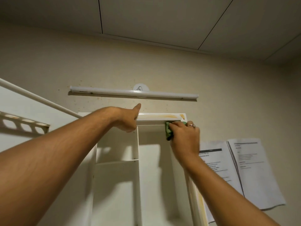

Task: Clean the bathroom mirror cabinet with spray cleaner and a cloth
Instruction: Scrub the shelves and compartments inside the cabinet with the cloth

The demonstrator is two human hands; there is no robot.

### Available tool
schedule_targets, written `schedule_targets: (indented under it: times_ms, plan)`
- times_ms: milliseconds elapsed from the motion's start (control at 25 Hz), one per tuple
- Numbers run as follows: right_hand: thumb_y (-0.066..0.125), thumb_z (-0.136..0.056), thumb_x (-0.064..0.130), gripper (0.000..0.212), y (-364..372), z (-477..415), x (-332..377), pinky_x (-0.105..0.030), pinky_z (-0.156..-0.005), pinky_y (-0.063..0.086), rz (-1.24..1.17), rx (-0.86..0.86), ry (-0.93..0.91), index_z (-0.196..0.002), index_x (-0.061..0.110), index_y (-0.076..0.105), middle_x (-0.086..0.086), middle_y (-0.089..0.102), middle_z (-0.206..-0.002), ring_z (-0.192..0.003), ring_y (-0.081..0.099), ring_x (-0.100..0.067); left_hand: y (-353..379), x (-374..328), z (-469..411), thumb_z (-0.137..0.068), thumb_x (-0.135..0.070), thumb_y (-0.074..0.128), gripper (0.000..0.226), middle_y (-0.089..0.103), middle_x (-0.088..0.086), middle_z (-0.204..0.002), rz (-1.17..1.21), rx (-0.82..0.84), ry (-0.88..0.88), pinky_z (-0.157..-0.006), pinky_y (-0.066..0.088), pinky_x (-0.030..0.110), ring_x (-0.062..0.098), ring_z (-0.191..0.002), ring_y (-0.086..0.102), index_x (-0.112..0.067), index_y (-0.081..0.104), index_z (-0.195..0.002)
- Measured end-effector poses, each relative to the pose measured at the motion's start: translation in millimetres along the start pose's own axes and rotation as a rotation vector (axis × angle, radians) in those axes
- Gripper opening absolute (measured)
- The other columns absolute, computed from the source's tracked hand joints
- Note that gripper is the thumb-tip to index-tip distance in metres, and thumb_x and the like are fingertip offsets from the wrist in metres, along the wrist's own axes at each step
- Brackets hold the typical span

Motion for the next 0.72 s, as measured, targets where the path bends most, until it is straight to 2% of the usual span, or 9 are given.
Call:
schedule_targets:
  times_ms: [40,120,200,240,280,360,440,520,720]
  plan:
    - [0.076,-0.079,0.018,0.029,1,0,8,-0.038,-0.079,0.041,-0.068,0.021,0.085,-0.107,0.025,0.077,0.003,0.074,-0.112,-0.097,0.057,-0.029,1,-5,1,-0.091,0.007,0.047,0.105,0.024,0.013,-0.168,-0.001,-0.012,0.014,-0.118,0.037,0.041,0.033,-0.143,0.043,-0.028,-0.026,-0.159]
    - [0.073,-0.079,0.019,0.024,3,0,48,-0.037,-0.084,0.043,-0.189,0.039,0.077,-0.102,0.026,0.076,0.006,0.072,-0.110,-0.100,0.057,-0.025,3,-14,1,-0.091,0.005,0.047,0.105,0.037,0.012,-0.162,-0.011,-0.027,0.036,-0.101,0.052,0.036,0.028,-0.119,0.061,-0.029,-0.025,-0.159]
    - [0.072,-0.082,0.017,0.027,6,8,86,-0.037,-0.080,0.045,-0.185,0.027,-0.135,-0.108,0.025,0.074,0.005,0.071,-0.113,-0.099,0.058,-0.024,3,-19,-1,-0.092,0.002,0.048,0.104,0.046,0.012,-0.154,-0.020,-0.027,0.042,-0.073,0.053,0.028,0.019,-0.087,0.064,-0.030,-0.024,-0.159]
    - [0.073,-0.083,0.016,0.033,6,11,94,-0.037,-0.077,0.045,-0.134,0.013,-0.254,-0.115,0.023,0.072,0.002,0.071,-0.117,-0.099,0.059,-0.026,3,-20,-1,-0.093,0.000,0.050,0.103,0.049,0.011,-0.151,-0.030,-0.028,0.045,-0.068,0.050,0.025,0.016,-0.080,0.061,-0.030,-0.024,-0.160]
    - [0.074,-0.084,0.016,0.040,4,11,94,-0.039,-0.076,0.046,-0.062,0.000,-0.360,-0.123,0.021,0.069,-0.001,0.069,-0.120,-0.100,0.060,-0.028,3,-21,-2,-0.093,-0.002,0.050,0.103,0.054,0.009,-0.145,-0.047,-0.039,0.049,-0.072,0.049,0.026,0.014,-0.078,0.059,-0.029,-0.023,-0.160]
    - [0.074,-0.086,0.019,0.056,3,8,82,-0.044,-0.077,0.048,0.109,0.020,-0.509,-0.139,0.017,0.058,-0.006,0.064,-0.126,-0.105,0.060,-0.034,3,-20,-4,-0.091,-0.005,0.050,0.102,0.063,0.000,-0.117,-0.095,-0.084,0.054,-0.102,0.044,0.035,0.014,-0.086,0.058,-0.026,-0.022,-0.160]
    - [0.071,-0.089,0.020,0.064,5,3,60,-0.048,-0.083,0.047,0.256,0.101,-0.543,-0.148,0.013,0.047,-0.008,0.060,-0.130,-0.112,0.058,-0.038,4,-16,-10,-0.087,-0.007,0.049,0.104,0.062,-0.002,-0.110,-0.134,-0.122,0.040,-0.122,0.023,0.045,0.024,-0.112,0.058,-0.025,-0.023,-0.160]
    - [0.066,-0.091,0.018,0.060,0,-3,40,-0.048,-0.086,0.044,0.366,0.160,-0.532,-0.148,0.013,0.046,-0.007,0.061,-0.130,-0.114,0.058,-0.040,5,-13,-12,-0.085,-0.008,0.049,0.105,0.061,0.001,-0.124,-0.149,-0.140,0.029,-0.127,0.011,0.049,0.031,-0.131,0.050,-0.024,-0.023,-0.160]
    - [0.061,-0.090,0.017,0.030,-15,-15,7,-0.042,-0.078,0.039,0.449,0.257,-0.397,-0.119,0.022,0.062,-0.001,0.070,-0.112,-0.097,0.064,-0.031,7,-17,-9,-0.087,-0.010,0.050,0.103,0.058,0.000,-0.121,-0.166,-0.189,0.043,-0.126,0.005,0.052,0.027,-0.130,0.052,-0.020,-0.020,-0.161]
Point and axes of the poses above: each hand's wrist, its own z-axis away from the middle knuckle, its own y-axis out of the palm, x = y × z, the point moved 7 cm from there along -z, towards the middle knuckle
